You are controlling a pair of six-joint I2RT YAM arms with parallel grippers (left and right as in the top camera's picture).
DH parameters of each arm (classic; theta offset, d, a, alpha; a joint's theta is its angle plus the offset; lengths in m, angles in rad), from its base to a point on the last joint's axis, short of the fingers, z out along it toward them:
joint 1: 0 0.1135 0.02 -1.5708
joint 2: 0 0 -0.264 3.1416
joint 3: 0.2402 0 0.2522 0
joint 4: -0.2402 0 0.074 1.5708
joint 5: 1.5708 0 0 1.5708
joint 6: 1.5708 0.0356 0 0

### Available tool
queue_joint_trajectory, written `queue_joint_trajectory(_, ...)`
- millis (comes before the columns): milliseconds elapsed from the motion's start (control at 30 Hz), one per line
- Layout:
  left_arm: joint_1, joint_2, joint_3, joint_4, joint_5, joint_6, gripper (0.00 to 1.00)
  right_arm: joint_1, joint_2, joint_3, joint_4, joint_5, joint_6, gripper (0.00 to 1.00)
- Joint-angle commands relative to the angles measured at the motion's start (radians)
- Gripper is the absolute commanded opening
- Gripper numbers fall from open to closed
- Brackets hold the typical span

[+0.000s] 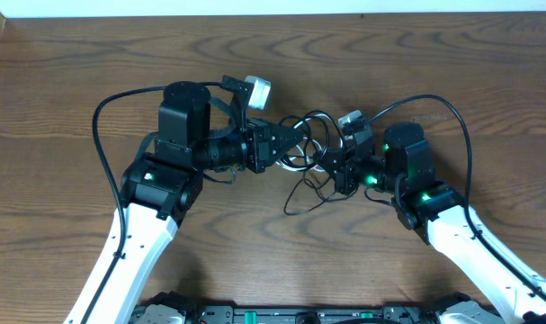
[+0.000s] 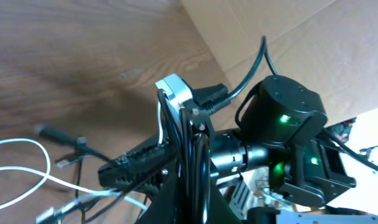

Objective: Untangle cables

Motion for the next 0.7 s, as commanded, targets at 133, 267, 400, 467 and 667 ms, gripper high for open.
queue_joint_trajectory(133, -0.001, -0.001, 0.02, 0.013, -0.017, 0.038, 0.08, 0.008, 0.006, 0.01, 0.01, -0.098, -0.046, 0.14)
queue_joint_trajectory(267, -0.001, -0.001, 0.02, 0.014, -0.017, 0.037, 0.08, 0.01, 0.006, 0.01, 0.01, -0.155, -0.046, 0.42)
queue_joint_trajectory(400, -0.001, -0.001, 0.02, 0.047, -0.017, -0.013, 0.08, 0.01, 0.006, 0.01, 0.01, -0.214, -0.051, 0.5)
queue_joint_trajectory(467, -0.001, -0.001, 0.02, 0.082, -0.017, -0.066, 0.08, 0.01, 0.006, 0.01, 0.01, -0.225, -0.064, 0.5)
queue_joint_trajectory(667, -0.002, 0.0, 0.02, 0.148, -0.002, -0.335, 0.08, 0.01, 0.006, 0.01, 0.01, -0.138, -0.064, 0.52)
